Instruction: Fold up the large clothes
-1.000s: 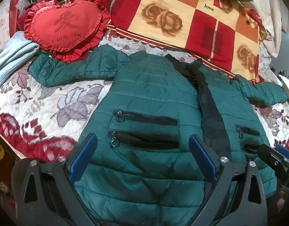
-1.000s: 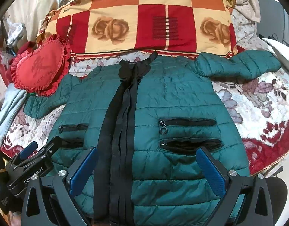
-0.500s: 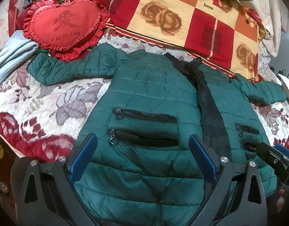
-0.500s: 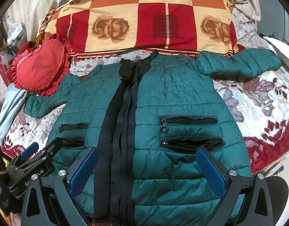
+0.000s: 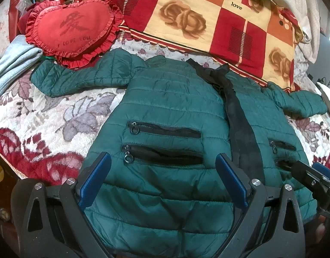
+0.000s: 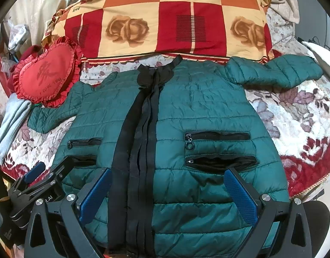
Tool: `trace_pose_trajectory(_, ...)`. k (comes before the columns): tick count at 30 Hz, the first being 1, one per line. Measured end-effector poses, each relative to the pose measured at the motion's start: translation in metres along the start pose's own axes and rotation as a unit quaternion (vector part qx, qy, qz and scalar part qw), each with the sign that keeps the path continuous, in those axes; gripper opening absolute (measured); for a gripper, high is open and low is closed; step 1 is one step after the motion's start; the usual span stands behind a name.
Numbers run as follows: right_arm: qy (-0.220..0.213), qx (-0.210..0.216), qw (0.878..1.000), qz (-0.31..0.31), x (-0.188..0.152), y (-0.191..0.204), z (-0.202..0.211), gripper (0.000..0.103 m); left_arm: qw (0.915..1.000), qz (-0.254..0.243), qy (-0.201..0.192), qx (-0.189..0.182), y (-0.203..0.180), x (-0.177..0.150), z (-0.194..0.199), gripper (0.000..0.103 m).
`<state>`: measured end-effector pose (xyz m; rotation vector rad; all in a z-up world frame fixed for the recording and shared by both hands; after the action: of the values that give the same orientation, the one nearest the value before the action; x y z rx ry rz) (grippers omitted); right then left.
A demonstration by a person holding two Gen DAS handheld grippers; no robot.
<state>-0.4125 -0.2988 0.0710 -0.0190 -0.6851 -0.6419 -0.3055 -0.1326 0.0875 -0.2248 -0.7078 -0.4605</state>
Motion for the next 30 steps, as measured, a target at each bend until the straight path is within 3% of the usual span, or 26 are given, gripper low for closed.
trace_pose_trajectory(6,-0.011,0.022,1.0,-0.009,-0.0018,0.003,-0.0001,0.103,1.0,0.001,-0.001,0.0,0.0,0.0,-0.0001,0.098)
trace_pose_trajectory(21,-0.005,0.014,1.0,0.0,-0.0022,0.0031,-0.001,0.103,1.0,0.001,-0.002,0.001,-0.0002,-0.0009,-0.0007,0.098)
trace_pose_trajectory(30,-0.002,-0.012,1.0,0.019,-0.0051,0.0041,-0.006,0.103,1.0,-0.001,-0.001,0.002,-0.0007,-0.0023,-0.0011,0.098)
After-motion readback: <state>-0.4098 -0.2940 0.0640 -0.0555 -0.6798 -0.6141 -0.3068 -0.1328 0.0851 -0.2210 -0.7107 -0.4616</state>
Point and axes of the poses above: each gripper's, at about its wrist camera, not at the fingertips, and z roughly against the way its jaws point, y to its left, x to its top, the point moved 2 cm from there along -z, roughly the way its jaws point, and after that the axes turned 3 degrees about -z, right-handed, at the moved point
